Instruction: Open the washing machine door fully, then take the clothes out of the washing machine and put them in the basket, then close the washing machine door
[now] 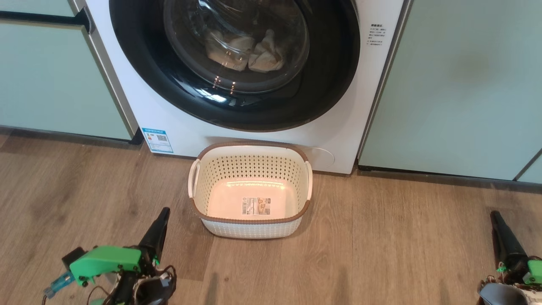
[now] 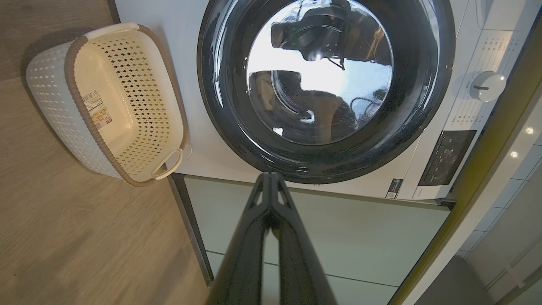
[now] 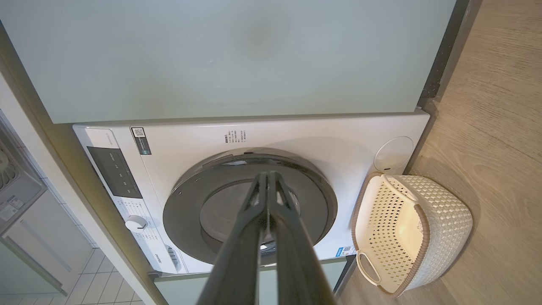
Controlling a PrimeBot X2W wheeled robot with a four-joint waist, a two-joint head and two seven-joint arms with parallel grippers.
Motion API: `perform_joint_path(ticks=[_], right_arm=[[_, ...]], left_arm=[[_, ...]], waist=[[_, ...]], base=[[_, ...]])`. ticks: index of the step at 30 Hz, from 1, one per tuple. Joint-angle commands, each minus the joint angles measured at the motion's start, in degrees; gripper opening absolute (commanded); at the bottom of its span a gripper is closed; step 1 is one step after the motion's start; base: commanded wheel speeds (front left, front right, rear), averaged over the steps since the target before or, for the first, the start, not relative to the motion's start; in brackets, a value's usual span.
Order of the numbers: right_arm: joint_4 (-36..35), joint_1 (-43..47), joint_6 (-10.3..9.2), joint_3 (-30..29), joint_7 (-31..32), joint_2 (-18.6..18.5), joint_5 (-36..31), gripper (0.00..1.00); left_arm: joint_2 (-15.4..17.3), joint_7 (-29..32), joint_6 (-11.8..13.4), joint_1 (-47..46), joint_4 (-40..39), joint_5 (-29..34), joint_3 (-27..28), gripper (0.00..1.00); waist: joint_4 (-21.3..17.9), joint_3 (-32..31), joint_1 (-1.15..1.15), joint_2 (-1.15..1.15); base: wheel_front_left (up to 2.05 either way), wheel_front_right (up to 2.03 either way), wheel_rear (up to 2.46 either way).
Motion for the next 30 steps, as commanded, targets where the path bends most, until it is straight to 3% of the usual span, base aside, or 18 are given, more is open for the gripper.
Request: perform_joint_path(ticks=[1, 25, 26, 30], right_arm=[[-2.1, -3.09, 0.2, 0.89, 0.3, -0.12, 0.43, 0.0], [-2.1, -3.09, 0.2, 0.89, 0.3, -0.12, 0.43, 0.0], [0.18, 0.04, 0.0, 0.04, -0.02, 0.0, 0.0, 1.0], [3.6, 2.43, 0.0, 0.4, -0.04, 0.13, 0.0, 1.0]], left_arm=[[0.37, 0.33, -0.08, -3.24, -1.92, -0.25, 1.72, 0.0], [0.37, 0.33, -0.08, -3.24, -1.92, -0.25, 1.72, 0.0], [-0.03, -0.03, 0.01, 0.05, 0.19, 0.02, -0.02, 1.0], [-0.3, -0.05, 0.03, 2.26, 3.54, 0.03, -0.11, 1.0]], waist=[[0.0, 0.0, 0.0, 0.0], [0.0, 0.0, 0.0, 0.0], [0.0, 0.0, 0.0, 0.0], [0.0, 0.01, 0.0, 0.0]], base=[[0.0, 0.0, 0.0], [0.0, 0.0, 0.0], [0.0, 0.0, 0.0], [0.0, 0.0, 0.0]])
